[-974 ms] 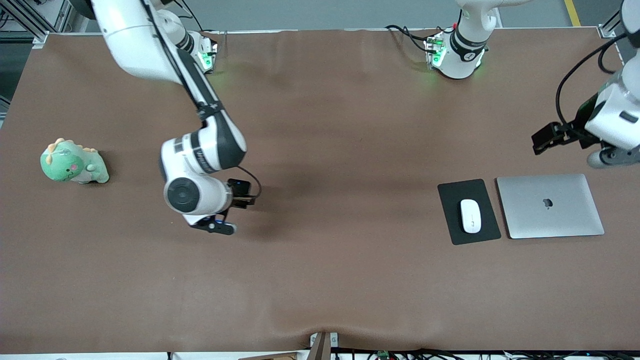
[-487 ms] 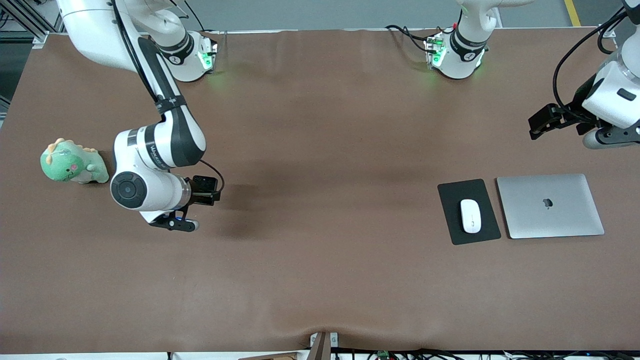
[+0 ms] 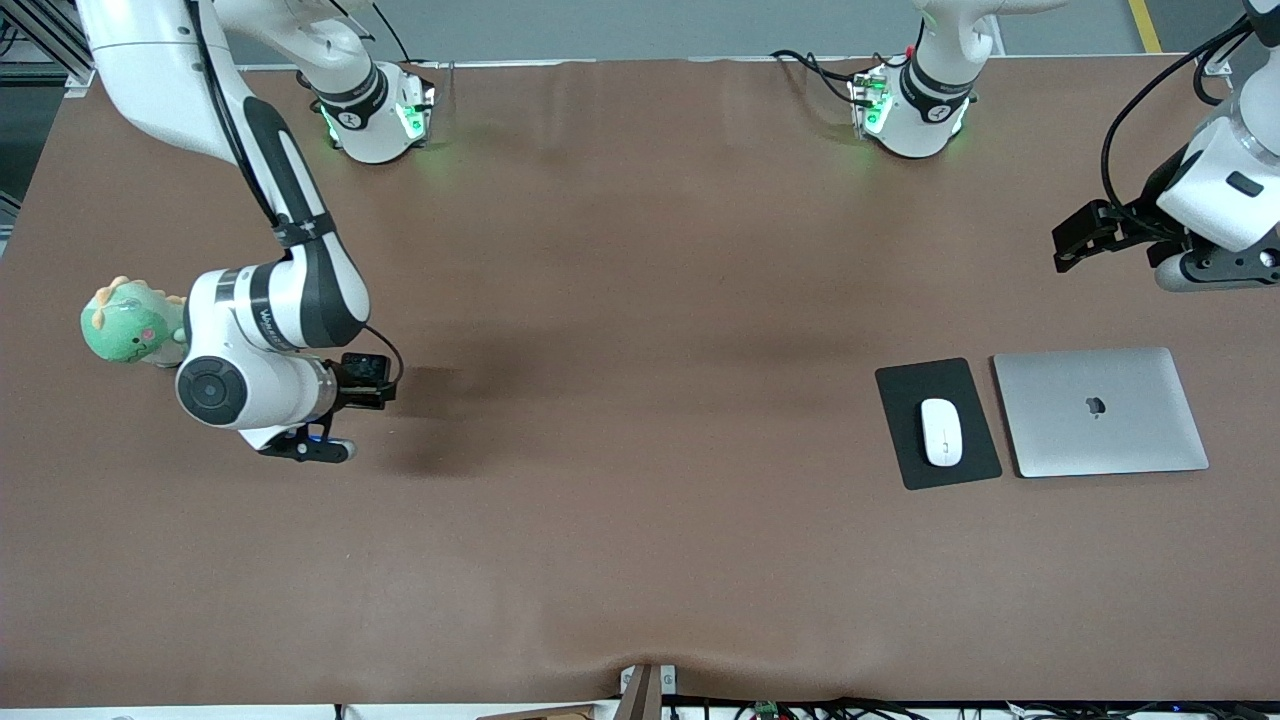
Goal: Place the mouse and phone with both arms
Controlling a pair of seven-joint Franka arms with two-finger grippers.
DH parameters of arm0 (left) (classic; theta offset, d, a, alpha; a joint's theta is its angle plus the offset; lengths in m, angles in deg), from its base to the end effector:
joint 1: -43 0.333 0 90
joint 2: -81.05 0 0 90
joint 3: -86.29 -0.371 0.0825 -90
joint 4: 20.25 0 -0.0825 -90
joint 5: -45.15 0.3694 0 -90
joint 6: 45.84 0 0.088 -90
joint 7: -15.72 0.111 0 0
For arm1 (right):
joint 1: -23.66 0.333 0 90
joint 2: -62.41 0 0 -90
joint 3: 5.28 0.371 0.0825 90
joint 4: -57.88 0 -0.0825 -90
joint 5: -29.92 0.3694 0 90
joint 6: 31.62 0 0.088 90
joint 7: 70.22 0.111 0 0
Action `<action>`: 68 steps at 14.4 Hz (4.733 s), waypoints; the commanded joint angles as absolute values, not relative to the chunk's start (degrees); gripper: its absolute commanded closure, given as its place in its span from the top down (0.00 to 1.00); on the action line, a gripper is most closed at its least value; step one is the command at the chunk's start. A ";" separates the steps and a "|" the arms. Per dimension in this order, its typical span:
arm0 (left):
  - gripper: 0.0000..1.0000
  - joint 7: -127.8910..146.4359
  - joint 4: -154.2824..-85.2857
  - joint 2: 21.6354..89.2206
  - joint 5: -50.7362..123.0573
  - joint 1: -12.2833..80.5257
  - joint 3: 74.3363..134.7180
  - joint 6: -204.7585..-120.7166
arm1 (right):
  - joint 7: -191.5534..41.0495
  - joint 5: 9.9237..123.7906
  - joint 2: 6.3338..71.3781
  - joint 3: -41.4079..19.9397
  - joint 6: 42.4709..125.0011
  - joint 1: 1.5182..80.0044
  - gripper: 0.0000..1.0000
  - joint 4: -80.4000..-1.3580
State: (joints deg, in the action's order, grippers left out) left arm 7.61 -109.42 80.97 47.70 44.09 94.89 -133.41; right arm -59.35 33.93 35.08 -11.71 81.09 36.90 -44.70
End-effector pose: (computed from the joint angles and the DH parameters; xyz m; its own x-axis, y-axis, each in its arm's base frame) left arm 0.5321 -0.0649 0.6778 0.9997 0.0122 -0.0227 0.0111 -0.9988 -0.0480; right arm 0.6253 0.0868 0.3205 0.9519 -0.1060 -0.2874 -0.0948 -0.9941 0.0528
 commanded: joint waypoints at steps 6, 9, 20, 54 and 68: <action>1.00 9.22 -112.36 85.00 46.30 45.54 94.38 -132.06 | -69.50 32.47 40.87 -10.65 92.30 29.64 0.00 -58.48; 1.00 9.22 -112.36 85.27 46.30 45.54 94.38 -131.71 | -77.22 32.38 41.84 -10.65 95.63 25.52 0.00 -62.43; 1.00 9.22 -112.36 85.27 46.30 45.54 94.38 -131.71 | -91.04 32.47 39.21 -10.47 106.10 18.40 0.00 -68.42; 1.00 9.39 -112.27 86.41 45.24 45.54 94.46 -130.65 | -86.22 32.65 33.93 -10.38 58.58 22.88 1.00 -11.23; 1.00 9.40 -112.27 86.06 45.33 45.54 94.46 -130.92 | -85.43 33.09 53.86 -10.47 43.08 23.40 1.00 -15.39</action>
State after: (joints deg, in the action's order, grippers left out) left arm 7.78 -111.35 84.81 46.81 45.14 94.56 -131.12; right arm -86.33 33.16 48.31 -10.92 42.03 23.31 -8.61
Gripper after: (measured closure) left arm 0.000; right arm 0.000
